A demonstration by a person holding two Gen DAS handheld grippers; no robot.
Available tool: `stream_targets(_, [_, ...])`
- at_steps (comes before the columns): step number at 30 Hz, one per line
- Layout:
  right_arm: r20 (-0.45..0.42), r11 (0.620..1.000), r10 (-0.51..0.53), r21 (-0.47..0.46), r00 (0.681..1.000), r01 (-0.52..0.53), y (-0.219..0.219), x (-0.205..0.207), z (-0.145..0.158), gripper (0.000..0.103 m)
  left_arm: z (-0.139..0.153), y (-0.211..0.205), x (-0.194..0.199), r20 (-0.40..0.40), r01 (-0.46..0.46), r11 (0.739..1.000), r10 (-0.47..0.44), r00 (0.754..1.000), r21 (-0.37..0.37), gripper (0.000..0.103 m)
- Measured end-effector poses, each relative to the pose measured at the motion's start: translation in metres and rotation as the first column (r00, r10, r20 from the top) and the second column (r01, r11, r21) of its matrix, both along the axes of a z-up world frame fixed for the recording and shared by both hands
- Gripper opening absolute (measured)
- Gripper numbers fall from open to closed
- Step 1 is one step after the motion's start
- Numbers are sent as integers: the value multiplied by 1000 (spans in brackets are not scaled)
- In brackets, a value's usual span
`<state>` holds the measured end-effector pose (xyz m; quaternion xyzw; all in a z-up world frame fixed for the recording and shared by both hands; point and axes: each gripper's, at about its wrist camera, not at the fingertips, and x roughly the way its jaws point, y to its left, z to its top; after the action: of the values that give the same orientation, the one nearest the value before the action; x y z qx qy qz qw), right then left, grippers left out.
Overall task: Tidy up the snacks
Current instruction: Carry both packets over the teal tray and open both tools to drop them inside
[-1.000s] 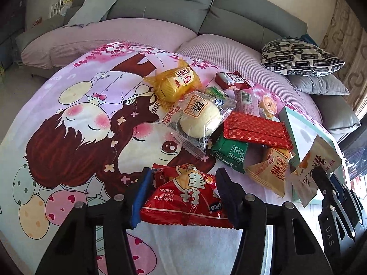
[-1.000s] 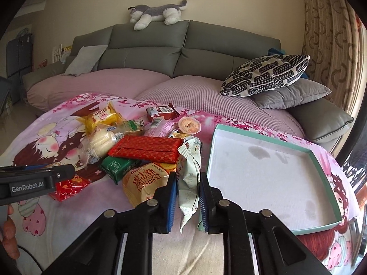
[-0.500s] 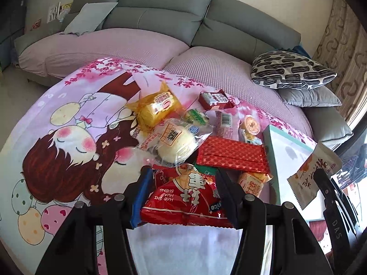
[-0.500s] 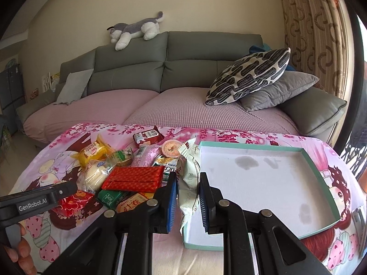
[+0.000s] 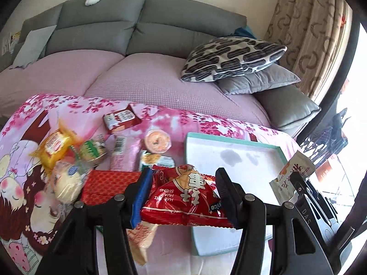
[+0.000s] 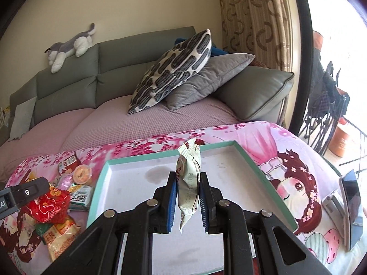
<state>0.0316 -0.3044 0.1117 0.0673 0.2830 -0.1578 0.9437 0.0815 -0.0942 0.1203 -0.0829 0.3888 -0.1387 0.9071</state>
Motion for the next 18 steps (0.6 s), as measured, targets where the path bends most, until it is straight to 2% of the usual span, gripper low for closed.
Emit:
stream_targets(4, [-19, 998, -58, -17, 998, 57, -27, 1, -6, 20, -2, -35, 13, 9, 51, 998, -52, 999, 35, 58])
stream_targets(9, [-51, 994, -108, -1, 993, 108, -52, 3, -18, 20, -14, -75, 35, -29, 93, 994, -91, 995, 60, 58])
stream_targets(13, [-82, 993, -117, -20, 990, 115, -61, 6, -28, 20, -26, -100, 48, -49, 110, 989, -106, 993, 96, 58])
stream_targets(18, [-113, 993, -117, 2, 987, 118, -68, 8, -38, 20, -44, -118, 62, -84, 107, 986, -97, 992, 128, 58])
